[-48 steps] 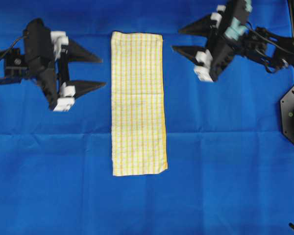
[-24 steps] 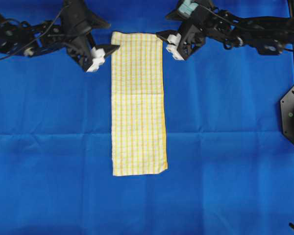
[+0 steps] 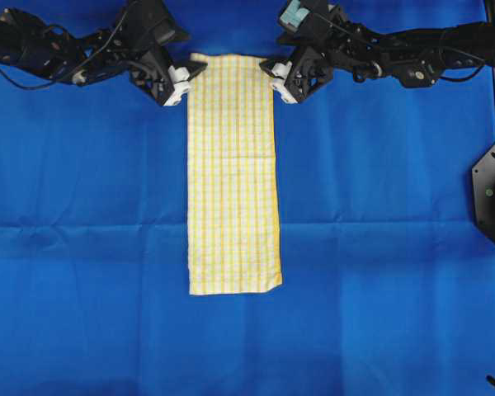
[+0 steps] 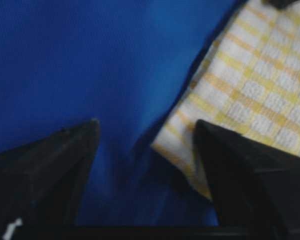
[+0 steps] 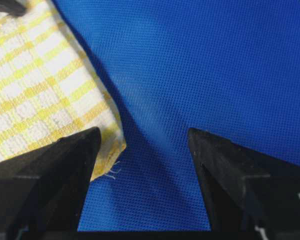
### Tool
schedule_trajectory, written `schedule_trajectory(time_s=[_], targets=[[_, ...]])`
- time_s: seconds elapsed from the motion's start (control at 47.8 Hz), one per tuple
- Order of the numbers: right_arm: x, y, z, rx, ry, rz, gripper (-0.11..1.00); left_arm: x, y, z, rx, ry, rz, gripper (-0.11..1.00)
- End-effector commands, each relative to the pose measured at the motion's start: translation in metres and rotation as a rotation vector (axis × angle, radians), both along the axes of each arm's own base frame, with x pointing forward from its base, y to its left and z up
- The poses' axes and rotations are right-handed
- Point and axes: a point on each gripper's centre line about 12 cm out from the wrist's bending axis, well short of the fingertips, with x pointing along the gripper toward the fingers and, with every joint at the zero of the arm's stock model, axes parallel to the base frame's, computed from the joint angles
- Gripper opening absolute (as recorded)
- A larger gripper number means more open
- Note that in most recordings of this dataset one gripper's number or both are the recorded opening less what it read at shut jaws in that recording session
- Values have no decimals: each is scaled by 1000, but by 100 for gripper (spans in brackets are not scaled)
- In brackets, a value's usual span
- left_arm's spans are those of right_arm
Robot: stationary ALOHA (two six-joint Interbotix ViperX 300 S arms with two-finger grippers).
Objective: Fold the yellow towel.
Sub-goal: 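Move both grippers to the strip's top corners and grasp them, then fold the top end down toward the bottom end with both grippers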
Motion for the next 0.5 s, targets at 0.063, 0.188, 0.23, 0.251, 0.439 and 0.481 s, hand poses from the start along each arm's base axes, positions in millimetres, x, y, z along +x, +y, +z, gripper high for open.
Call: schedule_trajectory(time_s=[0.063, 0.188, 0.23, 0.251, 0.439, 0.481], targets=[[4, 0, 7, 19, -4, -5, 66, 3, 5, 6, 8, -17, 10, 58], [3, 3, 6, 26, 5, 1, 36, 2, 5, 4, 6, -2, 6, 36], [3, 3, 6, 25, 4, 0, 24, 2, 3, 3, 2, 5, 2, 28], [3, 3, 6, 25, 4, 0, 17, 2, 3, 3, 0, 9, 1, 26], [5, 0, 9, 7, -17, -4, 4, 0, 1, 1, -8, 20, -1, 5], [5, -1, 10, 4, -20, -4, 4, 1, 1, 2, -7, 19, -1, 5]])
